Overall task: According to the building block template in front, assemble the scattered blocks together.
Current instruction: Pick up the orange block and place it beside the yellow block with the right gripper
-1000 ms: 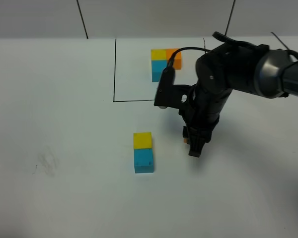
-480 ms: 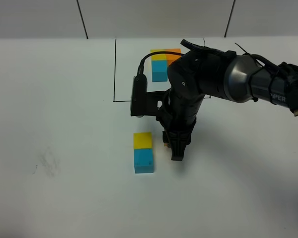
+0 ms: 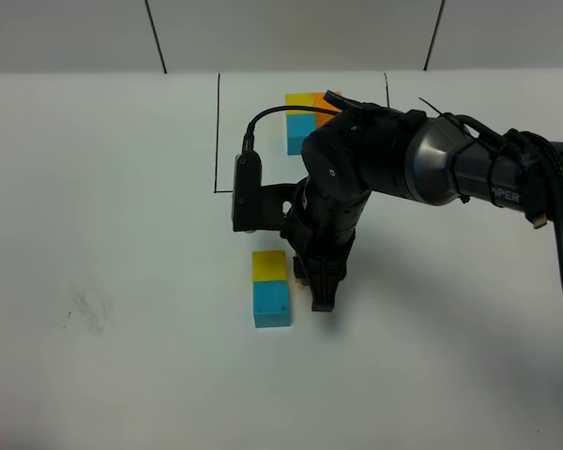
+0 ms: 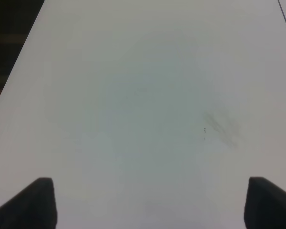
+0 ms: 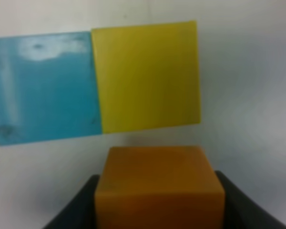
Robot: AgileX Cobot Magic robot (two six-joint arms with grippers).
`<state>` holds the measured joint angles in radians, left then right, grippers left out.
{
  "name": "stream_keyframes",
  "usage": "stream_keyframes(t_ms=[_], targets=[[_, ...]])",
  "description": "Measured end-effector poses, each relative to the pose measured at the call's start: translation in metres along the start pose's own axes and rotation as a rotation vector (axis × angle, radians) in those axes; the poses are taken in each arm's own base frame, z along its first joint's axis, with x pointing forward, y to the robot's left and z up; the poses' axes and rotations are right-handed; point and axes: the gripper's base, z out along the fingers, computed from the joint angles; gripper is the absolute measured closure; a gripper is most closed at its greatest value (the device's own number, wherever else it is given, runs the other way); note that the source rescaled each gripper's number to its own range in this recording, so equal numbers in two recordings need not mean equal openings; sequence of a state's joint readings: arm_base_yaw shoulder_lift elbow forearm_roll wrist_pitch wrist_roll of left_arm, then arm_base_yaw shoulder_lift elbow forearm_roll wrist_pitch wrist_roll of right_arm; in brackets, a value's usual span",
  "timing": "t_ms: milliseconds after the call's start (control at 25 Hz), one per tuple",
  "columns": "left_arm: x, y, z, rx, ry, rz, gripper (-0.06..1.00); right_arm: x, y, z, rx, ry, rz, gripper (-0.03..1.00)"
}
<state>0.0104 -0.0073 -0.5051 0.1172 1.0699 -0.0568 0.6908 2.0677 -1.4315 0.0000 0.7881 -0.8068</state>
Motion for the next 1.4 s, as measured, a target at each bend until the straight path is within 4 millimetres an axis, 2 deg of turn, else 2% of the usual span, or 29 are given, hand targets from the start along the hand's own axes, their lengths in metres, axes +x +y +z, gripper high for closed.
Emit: stream_keyframes(t_ms=[560, 1080, 1400], targets=[[0.0, 0.0, 0.0, 0.0, 0.0, 0.0, 0.26, -0.002, -0.001, 0.011, 0.002, -0.007, -0.029, 0.76], [0.0, 0.0, 0.0, 0.0, -0.001, 0.0, 0.26, -0.004, -0.002, 0.031, -0.024, -0.001, -0.037, 0.76], [0.0, 0.0, 0.0, 0.0, -0.001, 0.0, 0.26, -0.005, -0.002, 0.033, -0.031, -0.001, -0.034, 0.76]])
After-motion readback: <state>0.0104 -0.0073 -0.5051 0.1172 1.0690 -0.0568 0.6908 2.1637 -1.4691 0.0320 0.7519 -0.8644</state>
